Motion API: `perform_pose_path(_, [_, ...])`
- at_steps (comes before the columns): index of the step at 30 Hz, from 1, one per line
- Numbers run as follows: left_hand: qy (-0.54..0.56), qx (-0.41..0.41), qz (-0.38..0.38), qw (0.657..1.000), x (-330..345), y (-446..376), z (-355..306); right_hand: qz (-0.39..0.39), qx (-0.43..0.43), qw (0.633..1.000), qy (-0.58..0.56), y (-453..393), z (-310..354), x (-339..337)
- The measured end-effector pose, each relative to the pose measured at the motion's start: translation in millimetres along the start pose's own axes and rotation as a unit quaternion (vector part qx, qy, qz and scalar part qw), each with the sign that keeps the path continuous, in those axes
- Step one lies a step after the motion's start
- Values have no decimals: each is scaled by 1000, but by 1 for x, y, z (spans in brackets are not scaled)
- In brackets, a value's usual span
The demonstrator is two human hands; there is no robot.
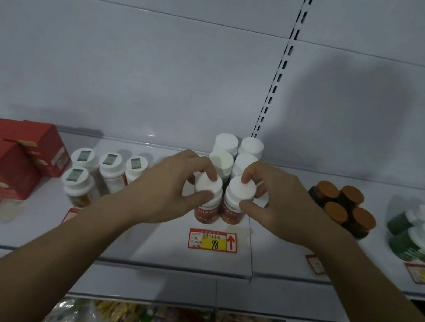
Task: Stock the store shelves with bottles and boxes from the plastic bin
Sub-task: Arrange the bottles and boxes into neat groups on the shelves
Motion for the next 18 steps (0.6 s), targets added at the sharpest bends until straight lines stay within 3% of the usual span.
perform_pose_path(9, [12,-7,-36,999,3,2,5,-35,-12,999,9,-2,-2,-3])
perform_pose_path(18, [-2,-30,-22,999,3,1,4,15,8,1000,7,-3,-4,-8])
Point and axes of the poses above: each hand's wrist, its own y-axis away from the middle knuckle, its own x-axis out of the palm, z = x × y, the point moved 4 cm from there along -y, towards the middle knuckle, and after that the axes turned 11 degrees about -x, right-handed, at the moved point
